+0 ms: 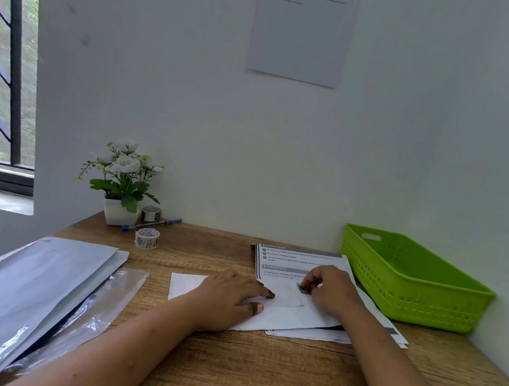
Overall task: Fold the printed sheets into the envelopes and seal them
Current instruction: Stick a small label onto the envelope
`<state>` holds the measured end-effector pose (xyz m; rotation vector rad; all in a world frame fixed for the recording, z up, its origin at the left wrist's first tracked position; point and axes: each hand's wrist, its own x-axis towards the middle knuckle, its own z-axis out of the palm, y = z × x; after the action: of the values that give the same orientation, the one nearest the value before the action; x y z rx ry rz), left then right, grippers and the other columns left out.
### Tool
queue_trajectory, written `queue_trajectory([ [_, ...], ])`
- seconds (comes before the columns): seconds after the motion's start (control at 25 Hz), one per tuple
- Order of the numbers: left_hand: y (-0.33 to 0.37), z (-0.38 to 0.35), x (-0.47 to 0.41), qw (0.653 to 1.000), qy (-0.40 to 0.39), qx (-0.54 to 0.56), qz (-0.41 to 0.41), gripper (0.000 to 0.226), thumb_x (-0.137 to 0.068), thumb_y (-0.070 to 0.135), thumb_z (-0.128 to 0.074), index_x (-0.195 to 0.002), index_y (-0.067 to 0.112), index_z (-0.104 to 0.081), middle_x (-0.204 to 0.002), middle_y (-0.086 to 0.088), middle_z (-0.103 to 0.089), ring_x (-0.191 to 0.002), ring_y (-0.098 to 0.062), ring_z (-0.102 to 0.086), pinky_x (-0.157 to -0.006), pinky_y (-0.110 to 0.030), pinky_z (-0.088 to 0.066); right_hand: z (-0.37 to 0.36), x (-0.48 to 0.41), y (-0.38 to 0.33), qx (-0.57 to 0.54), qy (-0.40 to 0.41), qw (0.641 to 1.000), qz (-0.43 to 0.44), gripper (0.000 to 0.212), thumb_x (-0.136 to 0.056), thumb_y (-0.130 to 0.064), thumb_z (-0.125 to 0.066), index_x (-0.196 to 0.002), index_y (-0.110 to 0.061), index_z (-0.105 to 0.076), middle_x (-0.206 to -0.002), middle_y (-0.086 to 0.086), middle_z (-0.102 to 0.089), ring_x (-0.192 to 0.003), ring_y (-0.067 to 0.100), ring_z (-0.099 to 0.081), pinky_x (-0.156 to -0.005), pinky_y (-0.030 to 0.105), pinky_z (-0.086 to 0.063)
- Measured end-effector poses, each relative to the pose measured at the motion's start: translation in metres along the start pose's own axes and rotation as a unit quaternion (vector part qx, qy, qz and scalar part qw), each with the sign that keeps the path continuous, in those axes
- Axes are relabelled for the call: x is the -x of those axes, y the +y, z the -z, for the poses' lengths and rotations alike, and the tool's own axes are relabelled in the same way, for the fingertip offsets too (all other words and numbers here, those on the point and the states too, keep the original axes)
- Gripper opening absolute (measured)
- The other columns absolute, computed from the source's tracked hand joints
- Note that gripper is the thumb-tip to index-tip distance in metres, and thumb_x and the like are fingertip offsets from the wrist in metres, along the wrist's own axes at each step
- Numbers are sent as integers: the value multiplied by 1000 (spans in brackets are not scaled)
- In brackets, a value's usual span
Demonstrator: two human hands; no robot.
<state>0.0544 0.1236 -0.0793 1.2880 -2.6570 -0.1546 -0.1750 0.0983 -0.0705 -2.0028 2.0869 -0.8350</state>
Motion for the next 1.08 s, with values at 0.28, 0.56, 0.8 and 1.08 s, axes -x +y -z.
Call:
queue_trajectory([
  [0.28, 0, 0, 0, 1000, -1, -6, 1, 43, -99, 45, -30, -142, 42, -32, -151, 15, -31, -138, -15, -23, -114, -40, -17, 3, -1, -1, -1, -26, 1000, -3, 47, -83, 10, -51, -77, -32, -71, -99, -3, -72, -91, 9, -62, -81, 19, -48],
  [0.56, -2, -2, -1, 1000, 0, -1, 4, 43, -99, 45, -30, -141, 43, -33, -151, 15, -31, -139, -15, -23, -115, -42, -18, 9, 7, -10, 93, -43, 995, 23, 30, -91, -13, -57, -98, -38, -71, -120, -10, -64, -108, 13, -59, -91, 33, -51],
  [0.8, 1, 0, 1, 1000, -1, -10, 23, 43, -99, 44, -29, -143, 42, -31, -152, 14, -29, -139, -16, -21, -115, -41, -17, 3, 15, -27, 314, -123, 940, 51, 50, -97, -14, -36, -143, -33, -40, -146, 2, -42, -133, 24, -39, -103, 40, -40],
  [1.08, 2, -2, 2, 996, -8, -34, 79, 48, -98, 51, -21, -145, 42, -23, -156, 10, -20, -142, -19, -17, -114, -43, -12, 5, 25, -30, 285, -94, 953, 42, 38, -95, -16, -42, -131, -21, -54, -132, 5, -54, -120, 24, -51, -94, 36, -46],
])
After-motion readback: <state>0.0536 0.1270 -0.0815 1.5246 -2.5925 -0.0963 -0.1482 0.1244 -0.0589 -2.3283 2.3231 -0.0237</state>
